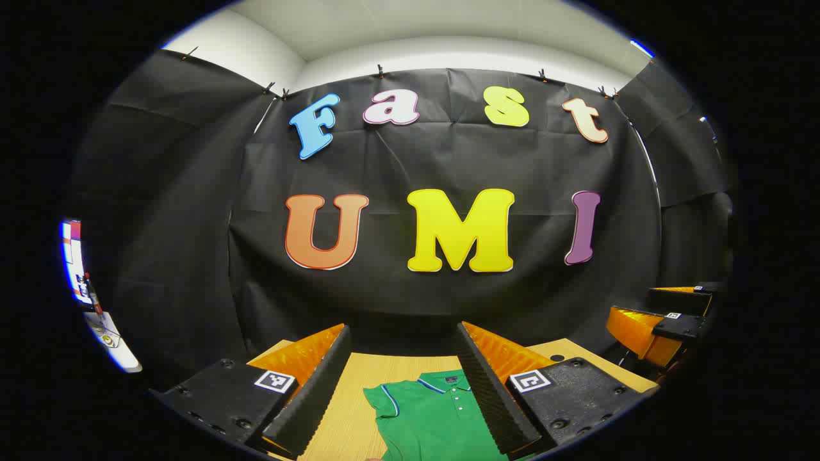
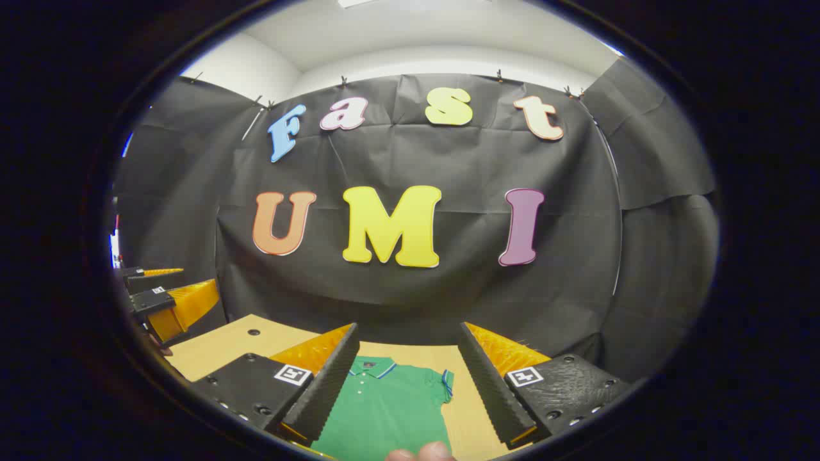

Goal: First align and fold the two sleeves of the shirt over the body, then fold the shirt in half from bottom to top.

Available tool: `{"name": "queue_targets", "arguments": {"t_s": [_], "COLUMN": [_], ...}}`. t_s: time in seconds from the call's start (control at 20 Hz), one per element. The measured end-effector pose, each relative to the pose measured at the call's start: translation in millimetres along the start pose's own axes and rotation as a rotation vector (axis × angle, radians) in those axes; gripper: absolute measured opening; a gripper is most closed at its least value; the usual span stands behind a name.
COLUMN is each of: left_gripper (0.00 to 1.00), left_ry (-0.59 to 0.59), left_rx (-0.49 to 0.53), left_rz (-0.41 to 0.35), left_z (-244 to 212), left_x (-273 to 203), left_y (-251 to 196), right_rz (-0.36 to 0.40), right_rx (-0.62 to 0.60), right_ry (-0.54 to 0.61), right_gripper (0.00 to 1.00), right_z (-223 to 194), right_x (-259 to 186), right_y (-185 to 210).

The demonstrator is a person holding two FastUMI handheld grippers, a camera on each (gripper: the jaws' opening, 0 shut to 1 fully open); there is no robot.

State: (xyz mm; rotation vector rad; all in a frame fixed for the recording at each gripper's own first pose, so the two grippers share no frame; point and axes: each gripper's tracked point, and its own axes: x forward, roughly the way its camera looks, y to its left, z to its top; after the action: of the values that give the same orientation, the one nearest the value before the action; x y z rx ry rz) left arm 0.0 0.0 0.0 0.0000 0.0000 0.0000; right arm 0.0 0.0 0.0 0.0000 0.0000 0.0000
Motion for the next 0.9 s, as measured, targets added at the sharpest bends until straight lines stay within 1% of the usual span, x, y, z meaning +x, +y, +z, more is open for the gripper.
{"name": "queue_targets", "arguments": {"t_s": [0.15, 0.3, 0.5, 0.9], "left_gripper": [1.00, 1.00, 1.00, 1.00], "left_ry": [-0.003, -0.005, -0.002, 0.007], "left_rx": [0.004, 0.010, 0.015, 0.014], "left_rz": [0.001, 0.002, 0.010, 0.008], "left_z": [0, 1, 1, 1], "left_x": [5, 8, 12, 13], "left_y": [-3, -5, -7, -14], "right_rz": [-0.013, -0.012, -0.005, -0.018], "right_rx": [0.008, -0.003, -0.008, -0.002], "right_ry": [0.008, -0.002, -0.009, 0.006], "right_gripper": [0.96, 0.93, 0.96, 0.96], "right_z": [-3, 3, 6, 4], "right_x": [3, 9, 14, 23], "right_y": [-7, -10, -13, -26]}}
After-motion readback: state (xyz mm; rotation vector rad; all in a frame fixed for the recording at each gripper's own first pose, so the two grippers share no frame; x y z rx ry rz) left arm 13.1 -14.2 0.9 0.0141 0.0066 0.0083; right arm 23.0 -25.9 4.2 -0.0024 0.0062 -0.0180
